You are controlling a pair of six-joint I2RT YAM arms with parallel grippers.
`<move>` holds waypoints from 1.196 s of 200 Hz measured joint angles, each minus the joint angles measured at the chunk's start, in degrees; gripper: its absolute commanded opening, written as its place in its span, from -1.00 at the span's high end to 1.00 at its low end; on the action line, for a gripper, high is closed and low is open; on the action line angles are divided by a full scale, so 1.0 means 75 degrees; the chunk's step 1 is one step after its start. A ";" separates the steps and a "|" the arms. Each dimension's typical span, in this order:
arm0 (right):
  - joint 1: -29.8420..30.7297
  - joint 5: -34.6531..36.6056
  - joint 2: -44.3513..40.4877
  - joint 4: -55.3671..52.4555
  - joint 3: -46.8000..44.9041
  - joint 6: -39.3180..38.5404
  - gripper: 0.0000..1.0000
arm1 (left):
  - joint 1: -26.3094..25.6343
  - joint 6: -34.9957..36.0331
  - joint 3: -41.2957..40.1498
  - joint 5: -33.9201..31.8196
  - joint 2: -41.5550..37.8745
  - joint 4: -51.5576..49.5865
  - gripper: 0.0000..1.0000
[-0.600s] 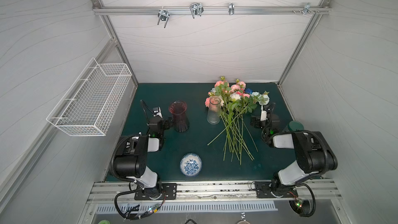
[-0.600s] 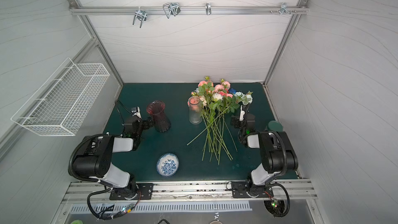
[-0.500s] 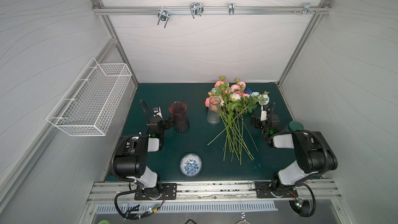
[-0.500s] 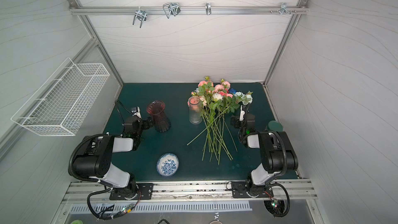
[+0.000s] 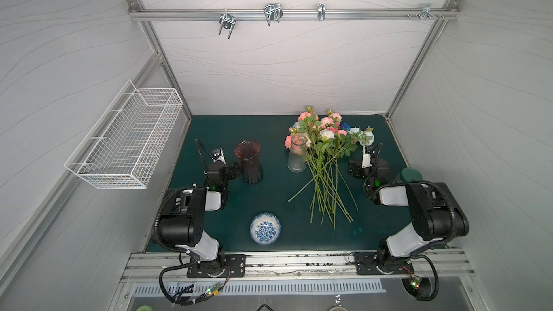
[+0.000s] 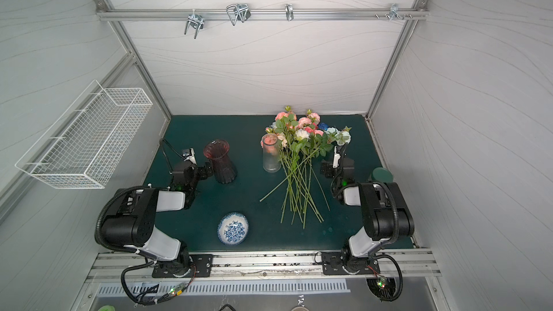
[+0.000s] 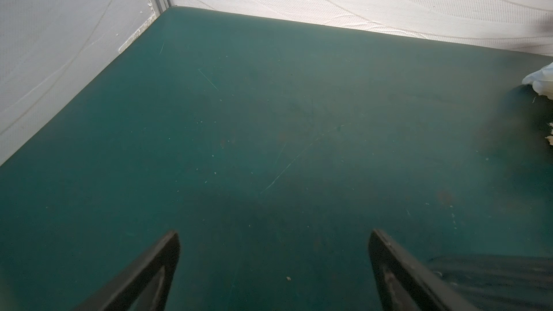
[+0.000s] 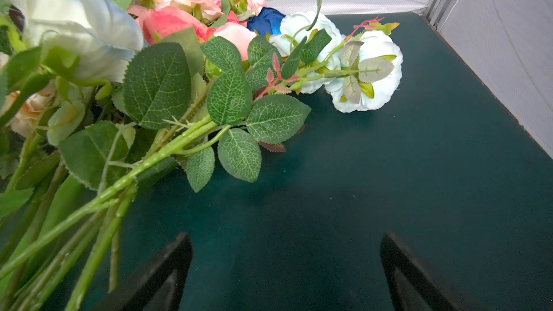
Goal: Arrange flowers in a vase
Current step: Pick up the vase from the center of the table.
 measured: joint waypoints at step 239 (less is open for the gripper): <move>0.0035 0.0396 -0.0402 -0.1422 0.0755 0.0128 -0.98 | 0.0152 -0.0079 0.1961 -0.0233 -0.1174 -0.3139 -1.00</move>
